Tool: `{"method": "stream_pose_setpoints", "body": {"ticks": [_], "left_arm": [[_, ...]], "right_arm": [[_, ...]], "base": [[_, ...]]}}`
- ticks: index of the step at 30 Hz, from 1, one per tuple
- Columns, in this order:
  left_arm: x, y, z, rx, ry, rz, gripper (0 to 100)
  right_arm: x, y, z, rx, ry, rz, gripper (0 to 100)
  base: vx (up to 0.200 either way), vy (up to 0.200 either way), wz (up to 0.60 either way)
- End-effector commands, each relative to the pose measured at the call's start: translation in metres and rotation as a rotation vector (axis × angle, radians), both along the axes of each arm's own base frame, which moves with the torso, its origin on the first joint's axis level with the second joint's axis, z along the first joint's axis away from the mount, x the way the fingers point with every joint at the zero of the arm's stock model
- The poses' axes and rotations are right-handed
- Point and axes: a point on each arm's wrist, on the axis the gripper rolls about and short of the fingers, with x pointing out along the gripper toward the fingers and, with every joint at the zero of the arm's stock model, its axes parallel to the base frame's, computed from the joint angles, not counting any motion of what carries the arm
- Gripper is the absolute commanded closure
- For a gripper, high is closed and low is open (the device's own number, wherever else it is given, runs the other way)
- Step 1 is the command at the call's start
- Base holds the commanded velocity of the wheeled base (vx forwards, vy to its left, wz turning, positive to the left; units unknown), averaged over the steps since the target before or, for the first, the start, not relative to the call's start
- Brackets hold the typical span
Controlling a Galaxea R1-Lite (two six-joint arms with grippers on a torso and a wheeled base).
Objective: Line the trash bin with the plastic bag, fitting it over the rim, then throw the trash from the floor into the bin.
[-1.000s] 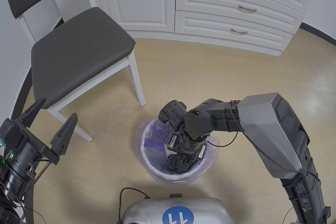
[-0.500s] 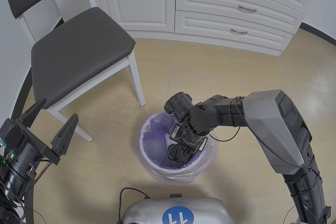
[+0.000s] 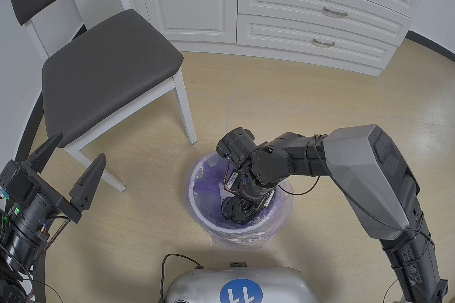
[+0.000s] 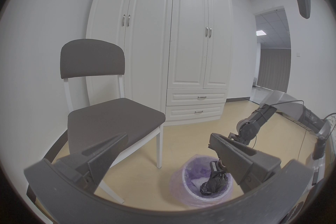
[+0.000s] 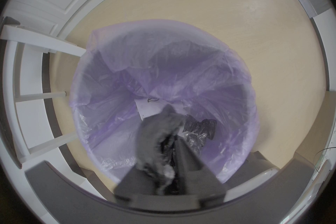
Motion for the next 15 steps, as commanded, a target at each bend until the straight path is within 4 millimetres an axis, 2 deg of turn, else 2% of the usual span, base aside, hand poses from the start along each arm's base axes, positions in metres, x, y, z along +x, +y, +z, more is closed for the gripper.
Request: {"method": "stream_pose_setpoints", "body": {"ticks": [1, 6, 9, 12, 15], "left_arm": [[-0.001, 0.001, -0.004, 0.007, 0.019, 0.001, 0], [-0.002, 0.001, -0.004, 0.007, 0.018, 0.001, 0], [-0.002, 0.001, -0.004, 0.007, 0.018, 0.000, 0], [-0.002, 0.001, -0.004, 0.007, 0.018, 0.001, 0], [-0.002, 0.001, -0.004, 0.006, 0.016, 0.001, 0]], "right_arm": [[0.002, 0.003, -0.018, -0.014, 0.016, -0.002, 0], [0.002, 0.003, -0.015, -0.008, 0.012, -0.004, 0], [0.003, 0.000, -0.005, 0.002, -0.004, -0.011, 0], [0.002, -0.002, 0.007, 0.015, -0.019, -0.014, 0], [0.000, -0.008, 0.035, 0.053, -0.059, -0.023, 0]], "base": [[0.000, 0.000, 0.00], [0.000, 0.000, 0.00], [0.000, 0.000, 0.00], [0.000, 0.000, 0.00], [0.000, 0.000, 0.00]]}}
